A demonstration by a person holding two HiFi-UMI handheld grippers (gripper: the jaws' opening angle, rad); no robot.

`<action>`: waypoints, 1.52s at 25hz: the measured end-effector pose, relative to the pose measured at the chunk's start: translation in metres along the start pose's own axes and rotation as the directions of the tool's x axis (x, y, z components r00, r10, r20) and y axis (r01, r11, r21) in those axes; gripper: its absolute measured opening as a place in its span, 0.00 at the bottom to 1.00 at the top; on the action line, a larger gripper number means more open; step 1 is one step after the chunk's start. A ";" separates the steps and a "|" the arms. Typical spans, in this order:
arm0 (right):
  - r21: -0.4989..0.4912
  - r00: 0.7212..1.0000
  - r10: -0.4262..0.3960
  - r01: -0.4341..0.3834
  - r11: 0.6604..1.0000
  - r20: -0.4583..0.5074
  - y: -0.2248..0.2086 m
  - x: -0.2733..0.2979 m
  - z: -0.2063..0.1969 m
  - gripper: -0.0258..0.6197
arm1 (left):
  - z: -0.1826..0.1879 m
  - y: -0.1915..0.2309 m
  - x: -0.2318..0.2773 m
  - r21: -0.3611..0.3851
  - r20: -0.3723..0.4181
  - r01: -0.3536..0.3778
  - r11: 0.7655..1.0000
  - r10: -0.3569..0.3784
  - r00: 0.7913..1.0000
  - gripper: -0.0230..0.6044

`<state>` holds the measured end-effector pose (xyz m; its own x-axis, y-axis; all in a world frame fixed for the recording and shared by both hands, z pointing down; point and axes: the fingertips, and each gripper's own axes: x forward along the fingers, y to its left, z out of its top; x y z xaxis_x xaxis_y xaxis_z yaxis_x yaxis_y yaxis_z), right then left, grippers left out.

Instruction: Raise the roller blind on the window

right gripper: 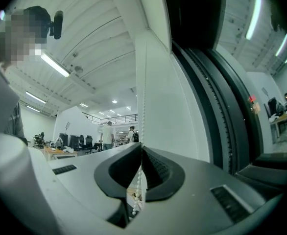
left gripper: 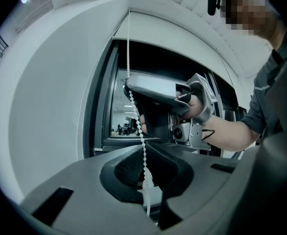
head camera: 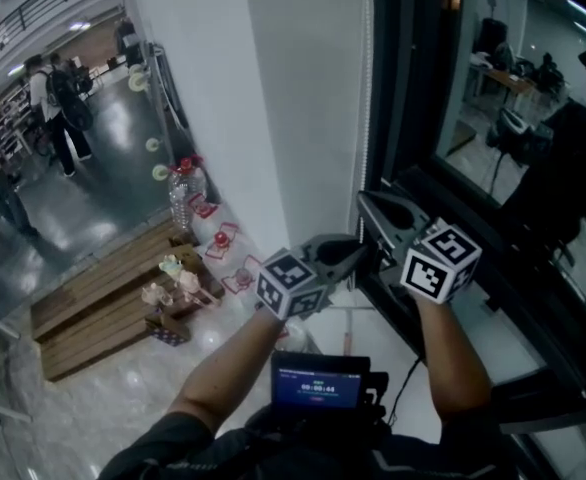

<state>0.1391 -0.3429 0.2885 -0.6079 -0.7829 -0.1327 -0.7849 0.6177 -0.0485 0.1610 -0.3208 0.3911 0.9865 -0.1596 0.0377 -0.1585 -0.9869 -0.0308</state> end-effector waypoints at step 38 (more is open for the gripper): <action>0.078 0.998 0.016 -0.011 0.997 -0.067 0.013 0.008 -0.043 0.05 | 0.157 0.039 -0.025 0.029 0.295 -0.114 0.993 0.101 0.950 0.04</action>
<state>0.1192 -0.3441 0.3297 -0.6269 -0.7763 -0.0669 -0.7668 0.6299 -0.1238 0.1366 -0.3512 0.2317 0.9339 -0.2438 -0.2617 -0.2687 -0.9611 -0.0638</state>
